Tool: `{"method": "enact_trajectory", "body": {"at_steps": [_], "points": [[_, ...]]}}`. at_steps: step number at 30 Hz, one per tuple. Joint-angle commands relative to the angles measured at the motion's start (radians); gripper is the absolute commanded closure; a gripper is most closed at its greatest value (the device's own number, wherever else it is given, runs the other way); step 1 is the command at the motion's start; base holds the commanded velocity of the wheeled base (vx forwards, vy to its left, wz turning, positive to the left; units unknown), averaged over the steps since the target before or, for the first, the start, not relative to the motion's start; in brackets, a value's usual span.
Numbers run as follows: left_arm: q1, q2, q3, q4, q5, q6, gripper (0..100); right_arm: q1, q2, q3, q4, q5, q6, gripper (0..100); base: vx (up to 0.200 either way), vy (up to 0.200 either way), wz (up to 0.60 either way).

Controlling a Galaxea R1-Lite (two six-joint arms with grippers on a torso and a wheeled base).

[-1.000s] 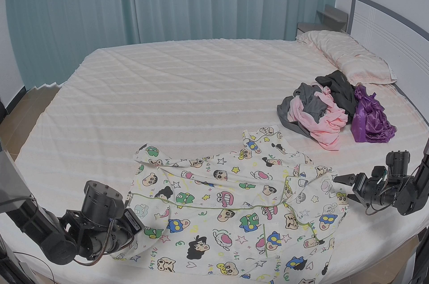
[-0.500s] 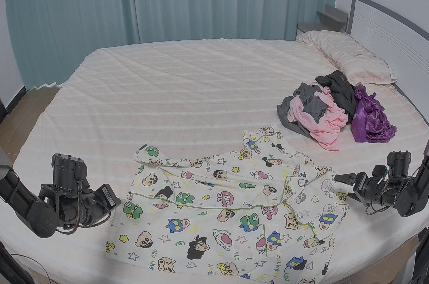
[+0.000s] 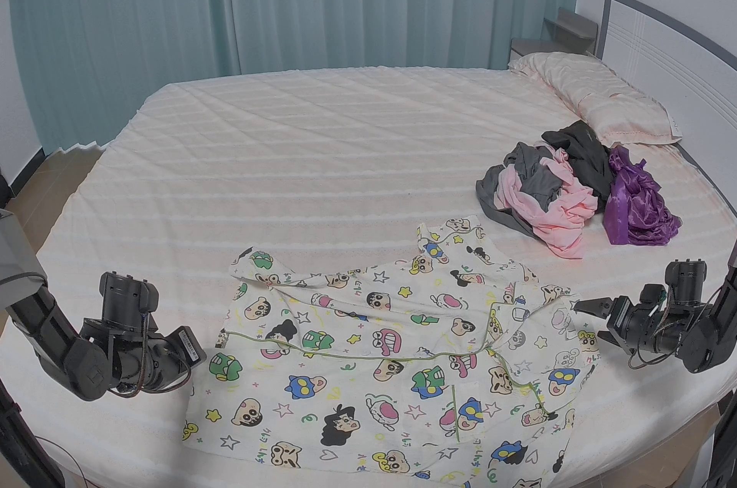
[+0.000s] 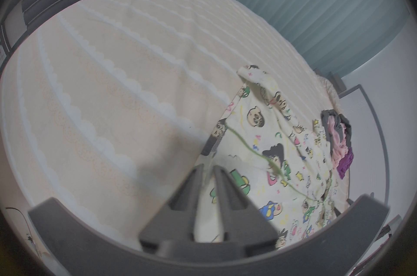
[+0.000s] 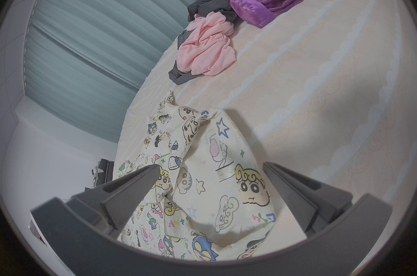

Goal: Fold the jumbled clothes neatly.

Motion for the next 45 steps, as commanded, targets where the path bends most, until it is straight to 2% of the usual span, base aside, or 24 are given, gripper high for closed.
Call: {"method": "enact_trajectory", "body": {"at_steps": [1, 5, 8, 13, 20, 23, 31, 38, 45], "points": [[0.001, 0.048, -0.001, 0.004, 0.019, 0.006, 0, 0.0, 0.001, 0.0, 0.001, 0.0, 0.0, 0, 0.0, 0.0, 0.0], [0.013, 0.062, -0.021, -0.004, 0.103, 0.007, 0, 0.0, 0.001, 0.0, 0.001, 0.0, 0.0, 0, 0.0, 0.0, 0.0], [0.015, 0.047, -0.056, -0.002, 0.117, 0.004, 0, 0.0, 0.001, 0.0, -0.001, 0.0, 0.0, 0, 0.0, 0.0, 0.0], [0.006, 0.011, -0.099, 0.001, 0.111, 0.0, 0, 0.0, 0.001, 0.0, -0.001, 0.002, 0.0, 0, 0.0, 0.0, 0.0], [-0.068, 0.034, -0.219, -0.001, 0.093, -0.046, 0, 0.001, 0.001, 0.0, -0.001, 0.002, 0.0, 0, 0.0, 0.0, 0.0], [-0.094, 0.094, -0.282, 0.001, 0.088, -0.094, 0, 0.001, 0.001, 0.001, 0.001, 0.002, 0.0, 0, 0.0, 0.0, 0.0], [-0.097, 0.245, -0.357, -0.004, 0.088, -0.1, 0, 0.012, 0.001, 0.004, -0.001, 0.0, 0.001, 0, 0.0, 0.0, 0.0], [-0.093, 0.298, -0.506, -0.047, 0.076, -0.215, 0, 0.031, 0.001, 0.017, -0.001, -0.003, -0.003, 0, 0.0, 0.0, 0.0], [-0.123, 0.429, -0.656, -0.036, 0.06, -0.217, 0, 0.035, 0.0, 0.017, -0.001, -0.006, -0.002, 0, 0.0, 0.0, 0.0]]}}
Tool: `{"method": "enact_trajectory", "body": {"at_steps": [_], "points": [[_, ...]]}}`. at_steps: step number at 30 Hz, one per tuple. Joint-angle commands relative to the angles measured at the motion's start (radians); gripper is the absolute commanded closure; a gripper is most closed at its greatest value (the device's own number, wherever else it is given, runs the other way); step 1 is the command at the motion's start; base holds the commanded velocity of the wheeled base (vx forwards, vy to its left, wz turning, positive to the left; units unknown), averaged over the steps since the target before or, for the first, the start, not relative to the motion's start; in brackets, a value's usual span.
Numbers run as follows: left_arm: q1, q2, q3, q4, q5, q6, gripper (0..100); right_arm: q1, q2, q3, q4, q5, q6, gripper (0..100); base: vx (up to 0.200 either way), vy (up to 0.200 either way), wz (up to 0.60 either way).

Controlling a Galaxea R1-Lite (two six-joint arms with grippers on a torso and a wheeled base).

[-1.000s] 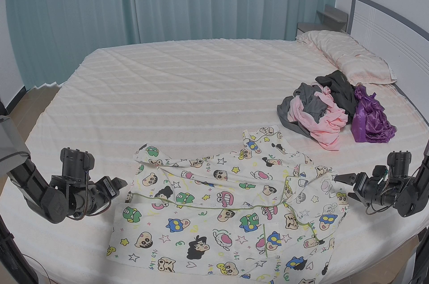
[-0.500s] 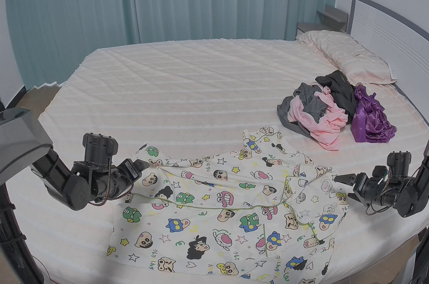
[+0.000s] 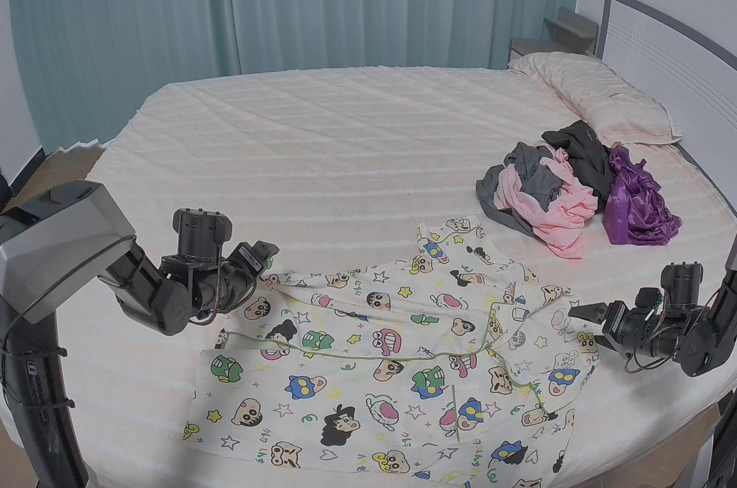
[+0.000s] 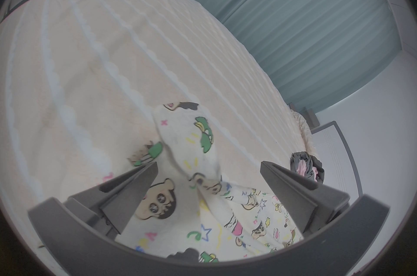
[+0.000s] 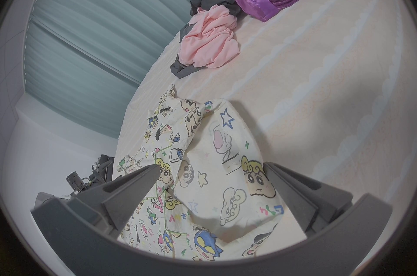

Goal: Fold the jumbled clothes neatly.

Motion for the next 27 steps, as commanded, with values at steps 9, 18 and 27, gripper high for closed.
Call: {"method": "enact_trajectory", "body": {"at_steps": [9, 18, 27], "points": [[-0.001, 0.225, -0.439, -0.015, 0.101, -0.046, 0, 0.001, 0.0, 0.0, -0.002, -0.002, 0.001, 0, 0.0, 0.0, 0.0], [0.087, 0.242, -0.503, -0.06, 0.135, 0.017, 0, 0.002, 0.0, 0.001, 0.0, -0.002, 0.001, 0, 0.0, 0.0, 0.0], [0.151, 0.239, -0.489, -0.047, 0.117, 0.033, 0, 0.002, 0.003, 0.001, 0.0, -0.002, 0.001, 0, 0.0, 0.0, 0.0]]}}
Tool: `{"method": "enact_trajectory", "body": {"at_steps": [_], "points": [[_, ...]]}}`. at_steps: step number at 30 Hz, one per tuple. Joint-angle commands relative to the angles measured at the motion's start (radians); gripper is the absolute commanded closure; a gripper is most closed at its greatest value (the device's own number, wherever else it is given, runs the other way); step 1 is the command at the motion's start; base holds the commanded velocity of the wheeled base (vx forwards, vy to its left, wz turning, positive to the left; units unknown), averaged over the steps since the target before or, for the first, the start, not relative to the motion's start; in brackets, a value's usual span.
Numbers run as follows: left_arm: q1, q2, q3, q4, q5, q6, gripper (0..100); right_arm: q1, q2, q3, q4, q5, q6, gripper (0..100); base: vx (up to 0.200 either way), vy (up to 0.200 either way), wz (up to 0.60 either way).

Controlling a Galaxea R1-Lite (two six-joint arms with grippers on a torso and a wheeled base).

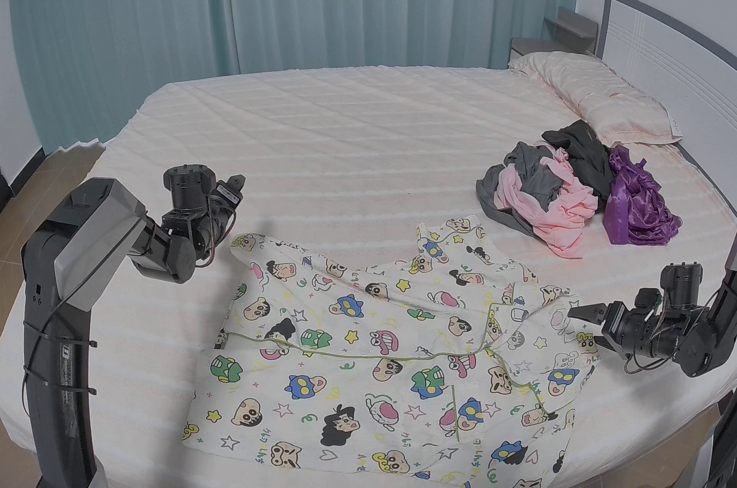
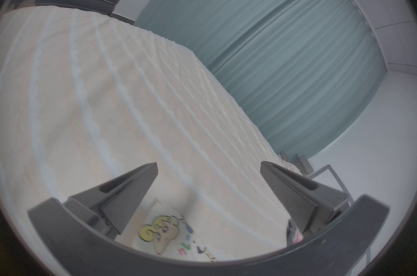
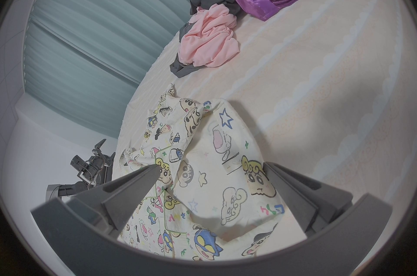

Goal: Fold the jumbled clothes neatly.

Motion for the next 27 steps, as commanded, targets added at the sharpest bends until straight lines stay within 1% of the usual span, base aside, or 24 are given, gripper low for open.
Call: {"method": "enact_trajectory", "body": {"at_steps": [1, 4, 5, 6, 7, 9, 12, 15, 16, 18, 19, 20, 27], "points": [[0.015, -0.017, 0.035, 0.008, -0.013, 0.005, 0, 0.0, 0.003, 0.0, 0.0, 0.0, 0.0, 0, 0.0, 0.0, 0.0], [0.015, -0.059, 0.109, 0.012, -0.056, 0.012, 0, 0.0, 0.001, 0.0, 0.0, 0.0, 0.0, 0, 0.0, 0.0, 0.0], [0.015, -0.088, 0.167, 0.004, -0.091, 0.018, 0, 0.0, 0.001, 0.0, 0.0, 0.0, 0.0, 0, 0.0, 0.0, 0.0], [0.015, -0.131, 0.241, 0.001, -0.149, 0.03, 0, 0.0, 0.001, 0.0, 0.0, 0.0, 0.0, 0, 0.0, 0.0, 0.0], [0.015, -0.157, 0.288, 0.0, -0.188, 0.044, 0, 0.0, 0.003, 0.001, 0.0, 0.0, 0.0, 0, 0.0, 0.0, 0.0], [0.018, -0.202, 0.363, -0.009, -0.24, 0.07, 0, 0.0, 0.003, 0.001, 0.0, 0.0, 0.0, 0, 0.0, 0.0, 0.0], [0.02, -0.278, 0.518, -0.049, -0.306, 0.137, 0, 0.0, 0.001, 0.004, 0.0, 0.0, -0.001, 0, 0.0, 0.0, 0.0], [0.018, -0.33, 0.647, -0.072, -0.361, 0.242, 0, 0.001, 0.001, 0.006, 0.0, 0.0, -0.001, 0, 0.0, 0.0, 0.0], [0.015, -0.343, 0.692, -0.072, -0.373, 0.291, 0, 0.001, 0.001, 0.006, 0.0, 0.0, -0.001, 0, 0.0, 0.0, 0.0], [0.014, -0.349, 0.728, -0.071, -0.378, 0.331, 0, 0.001, 0.001, 0.007, 0.0, 0.0, -0.003, 0, 0.0, 0.0, 0.0], [0.008, -0.349, 0.776, -0.074, -0.379, 0.389, 0, 0.001, 0.001, 0.007, 0.0, 0.0, -0.003, 0, 0.0, 0.0, 0.0], [0.0, -0.347, 0.794, -0.072, -0.379, 0.406, 0, 0.001, 0.001, 0.007, 0.0, 0.0, -0.003, 0, 0.0, 0.0, 0.0], [-0.037, -0.344, 0.834, -0.075, -0.379, 0.416, 0, 0.005, 0.001, 0.009, 0.0, 0.0, -0.003, 0, 0.0, 0.0, 0.0]]}}
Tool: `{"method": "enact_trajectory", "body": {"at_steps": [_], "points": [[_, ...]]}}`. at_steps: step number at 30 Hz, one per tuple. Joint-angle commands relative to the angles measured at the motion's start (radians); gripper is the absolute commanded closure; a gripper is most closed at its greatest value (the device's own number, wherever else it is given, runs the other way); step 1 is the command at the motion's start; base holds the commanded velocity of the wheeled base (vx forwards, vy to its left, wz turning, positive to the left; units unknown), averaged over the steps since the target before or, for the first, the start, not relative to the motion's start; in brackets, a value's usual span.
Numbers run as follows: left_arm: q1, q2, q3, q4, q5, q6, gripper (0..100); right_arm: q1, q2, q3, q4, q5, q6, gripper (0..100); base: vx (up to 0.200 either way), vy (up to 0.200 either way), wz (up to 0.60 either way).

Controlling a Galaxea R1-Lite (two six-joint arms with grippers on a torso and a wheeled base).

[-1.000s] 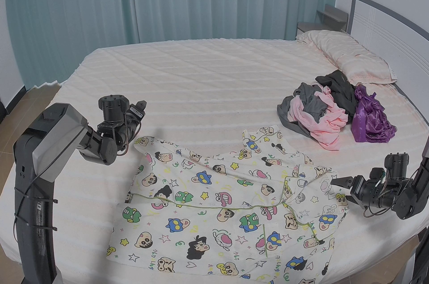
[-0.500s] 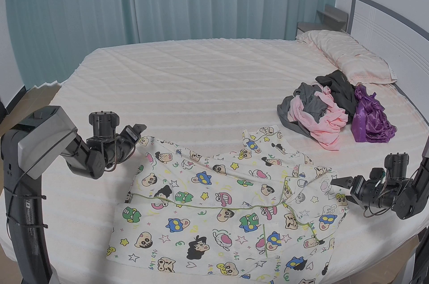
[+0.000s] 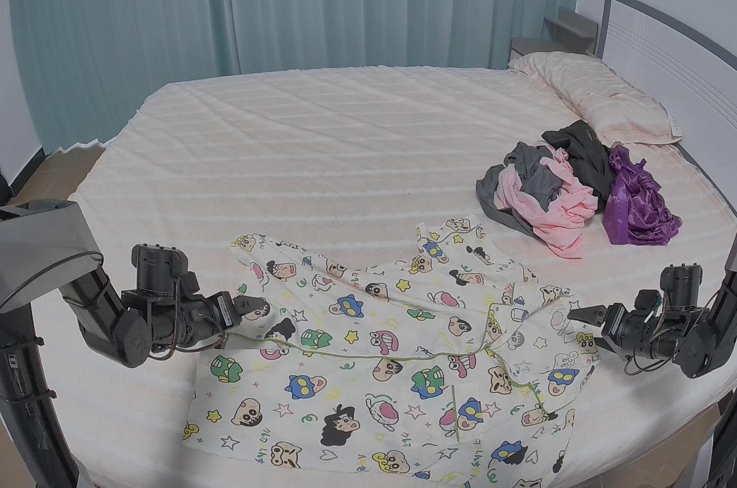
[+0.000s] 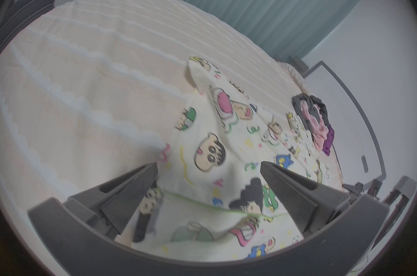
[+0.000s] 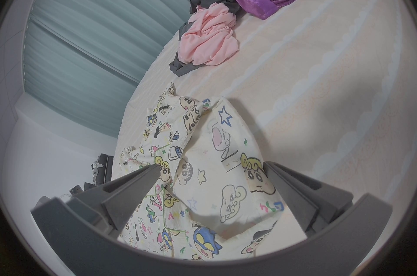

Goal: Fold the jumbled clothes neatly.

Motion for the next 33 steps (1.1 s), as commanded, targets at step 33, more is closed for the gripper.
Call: {"method": "enact_trajectory", "body": {"at_steps": [33], "points": [[-0.047, -0.13, 0.258, -0.165, 0.101, -0.052, 0, 0.009, -0.013, 0.028, -0.051, 0.0, 0.002, 0, -0.018, 0.0, 0.0]]}}
